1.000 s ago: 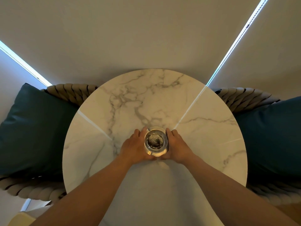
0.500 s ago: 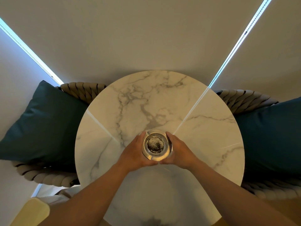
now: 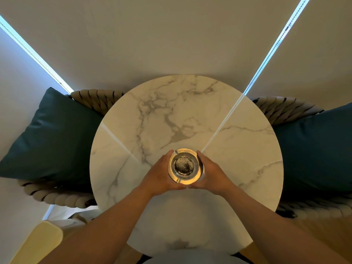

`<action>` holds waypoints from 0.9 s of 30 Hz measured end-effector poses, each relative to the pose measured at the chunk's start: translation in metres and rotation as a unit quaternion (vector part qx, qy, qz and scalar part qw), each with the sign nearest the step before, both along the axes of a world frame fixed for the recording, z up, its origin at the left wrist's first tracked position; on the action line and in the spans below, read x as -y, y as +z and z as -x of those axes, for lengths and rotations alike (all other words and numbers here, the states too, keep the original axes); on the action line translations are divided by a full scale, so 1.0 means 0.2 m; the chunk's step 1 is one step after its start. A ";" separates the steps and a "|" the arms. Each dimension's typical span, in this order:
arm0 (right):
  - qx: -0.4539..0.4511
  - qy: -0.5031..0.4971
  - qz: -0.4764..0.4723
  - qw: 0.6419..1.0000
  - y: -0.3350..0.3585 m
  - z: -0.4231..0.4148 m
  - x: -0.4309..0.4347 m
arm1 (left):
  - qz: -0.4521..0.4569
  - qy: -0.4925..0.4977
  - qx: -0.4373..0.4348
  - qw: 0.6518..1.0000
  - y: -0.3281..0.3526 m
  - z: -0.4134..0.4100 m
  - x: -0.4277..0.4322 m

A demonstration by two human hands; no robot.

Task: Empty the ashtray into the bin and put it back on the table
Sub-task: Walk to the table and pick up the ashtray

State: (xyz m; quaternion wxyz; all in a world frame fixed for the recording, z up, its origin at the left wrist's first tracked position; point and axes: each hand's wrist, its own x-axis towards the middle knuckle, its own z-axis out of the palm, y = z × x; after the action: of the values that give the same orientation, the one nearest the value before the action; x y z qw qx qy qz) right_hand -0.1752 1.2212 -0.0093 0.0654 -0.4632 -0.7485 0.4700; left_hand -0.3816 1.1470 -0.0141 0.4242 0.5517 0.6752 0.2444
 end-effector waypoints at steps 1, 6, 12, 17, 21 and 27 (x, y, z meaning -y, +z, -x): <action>0.000 0.001 -0.002 1.000 0.00 0.00 0.00 | -0.004 -0.001 -0.002 1.000 0.01 0.00 0.00; 0.005 0.002 -0.002 1.000 0.02 -0.01 0.01 | -0.012 -0.002 -0.002 1.000 0.02 -0.01 0.01; 0.005 -0.005 -0.006 1.000 0.05 0.04 0.08 | -0.015 -0.012 0.014 1.000 0.00 0.04 0.05; 0.006 -0.024 -0.008 1.000 0.04 0.12 0.19 | -0.022 -0.034 -0.002 0.999 0.01 0.14 0.13; -0.003 -0.019 -0.015 1.000 0.05 0.18 0.27 | -0.023 -0.032 -0.002 0.999 0.03 0.21 0.21; -0.018 0.038 -0.027 0.999 0.07 0.24 0.39 | -0.040 0.007 -0.014 0.999 0.05 0.23 0.43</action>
State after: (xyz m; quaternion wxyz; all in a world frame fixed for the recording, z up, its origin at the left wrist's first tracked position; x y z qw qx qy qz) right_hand -0.2235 1.1435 0.0057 0.0738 -0.4237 -0.7767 0.4602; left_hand -0.4286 1.0602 -0.0037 0.3907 0.5669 0.6745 0.2665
